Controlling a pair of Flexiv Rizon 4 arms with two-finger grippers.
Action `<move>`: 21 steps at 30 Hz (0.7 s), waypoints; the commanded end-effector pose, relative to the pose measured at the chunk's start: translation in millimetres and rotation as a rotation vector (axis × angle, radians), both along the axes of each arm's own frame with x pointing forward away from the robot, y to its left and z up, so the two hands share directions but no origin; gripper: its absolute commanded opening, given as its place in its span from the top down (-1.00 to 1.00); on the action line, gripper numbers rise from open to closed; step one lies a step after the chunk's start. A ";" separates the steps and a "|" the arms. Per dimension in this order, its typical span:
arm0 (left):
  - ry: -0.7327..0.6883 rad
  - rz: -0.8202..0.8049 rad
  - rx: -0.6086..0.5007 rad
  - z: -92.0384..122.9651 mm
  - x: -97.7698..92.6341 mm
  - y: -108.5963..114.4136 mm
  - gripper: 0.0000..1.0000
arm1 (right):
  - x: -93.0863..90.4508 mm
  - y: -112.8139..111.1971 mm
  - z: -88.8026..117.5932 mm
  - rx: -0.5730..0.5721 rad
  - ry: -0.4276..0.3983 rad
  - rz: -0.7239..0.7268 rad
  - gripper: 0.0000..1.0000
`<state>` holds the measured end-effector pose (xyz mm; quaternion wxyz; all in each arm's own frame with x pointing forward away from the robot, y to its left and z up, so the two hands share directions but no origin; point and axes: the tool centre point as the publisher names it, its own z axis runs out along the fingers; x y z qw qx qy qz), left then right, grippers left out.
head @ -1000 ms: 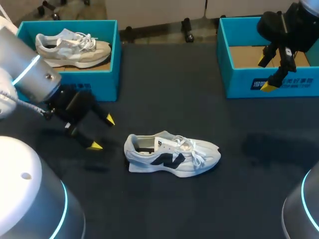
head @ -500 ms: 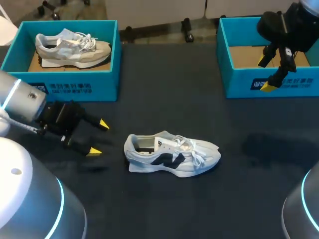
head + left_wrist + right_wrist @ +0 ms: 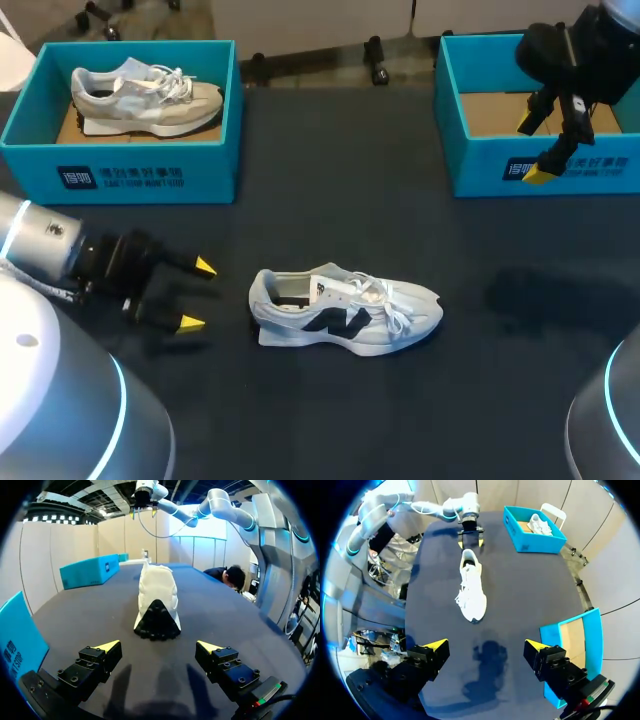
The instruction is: Take the shoe out of the shoebox, open the shoe tongue, remove and reinsert the insole, then place the shoe into the shoebox
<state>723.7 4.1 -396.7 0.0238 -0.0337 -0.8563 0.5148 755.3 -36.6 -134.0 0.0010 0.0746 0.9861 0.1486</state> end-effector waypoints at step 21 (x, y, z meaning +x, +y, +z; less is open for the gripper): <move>-0.012 0.035 -0.067 -5.5 -7.4 6.2 -1.00 | 2.1 1.1 -0.1 -0.003 0.004 0.001 -1.00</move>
